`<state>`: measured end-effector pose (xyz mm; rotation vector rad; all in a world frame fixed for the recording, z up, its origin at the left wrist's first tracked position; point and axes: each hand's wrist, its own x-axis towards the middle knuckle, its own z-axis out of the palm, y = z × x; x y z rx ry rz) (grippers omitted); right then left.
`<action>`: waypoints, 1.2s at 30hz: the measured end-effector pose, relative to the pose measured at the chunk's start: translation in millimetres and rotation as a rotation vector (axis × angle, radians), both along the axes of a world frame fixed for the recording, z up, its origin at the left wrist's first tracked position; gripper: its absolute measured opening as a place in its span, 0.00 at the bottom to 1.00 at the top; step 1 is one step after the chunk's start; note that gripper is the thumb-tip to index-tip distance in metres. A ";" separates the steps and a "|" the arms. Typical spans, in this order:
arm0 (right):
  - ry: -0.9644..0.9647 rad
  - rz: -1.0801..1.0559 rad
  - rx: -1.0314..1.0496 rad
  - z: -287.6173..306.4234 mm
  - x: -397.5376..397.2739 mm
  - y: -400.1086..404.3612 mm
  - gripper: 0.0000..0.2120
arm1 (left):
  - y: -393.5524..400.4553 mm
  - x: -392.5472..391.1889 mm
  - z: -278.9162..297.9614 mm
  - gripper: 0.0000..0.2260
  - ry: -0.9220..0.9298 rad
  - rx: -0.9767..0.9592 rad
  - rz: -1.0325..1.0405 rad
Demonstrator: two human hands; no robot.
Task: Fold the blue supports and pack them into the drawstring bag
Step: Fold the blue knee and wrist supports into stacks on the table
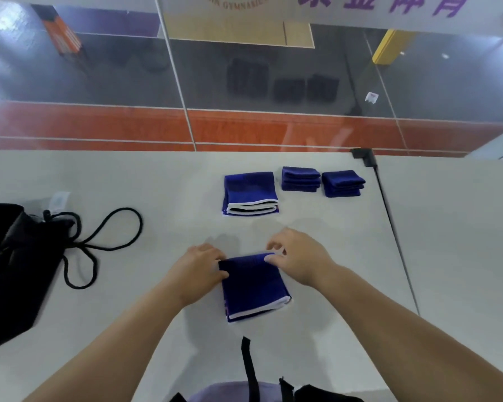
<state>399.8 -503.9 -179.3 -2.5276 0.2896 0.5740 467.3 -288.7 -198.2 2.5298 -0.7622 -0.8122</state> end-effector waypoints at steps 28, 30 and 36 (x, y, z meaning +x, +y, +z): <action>0.198 -0.148 -0.206 0.5 113.5 7.8 0.35 | 33.6 48.1 -8.2 0.12 0.018 -0.043 0.170; 0.114 -0.162 -0.210 1.9 104.7 8.2 0.26 | 33.8 42.4 -6.3 0.12 0.037 -0.045 0.185; -0.254 -0.262 0.013 28.5 69.3 -4.2 0.11 | 27.2 26.4 9.7 0.15 0.082 -0.120 0.297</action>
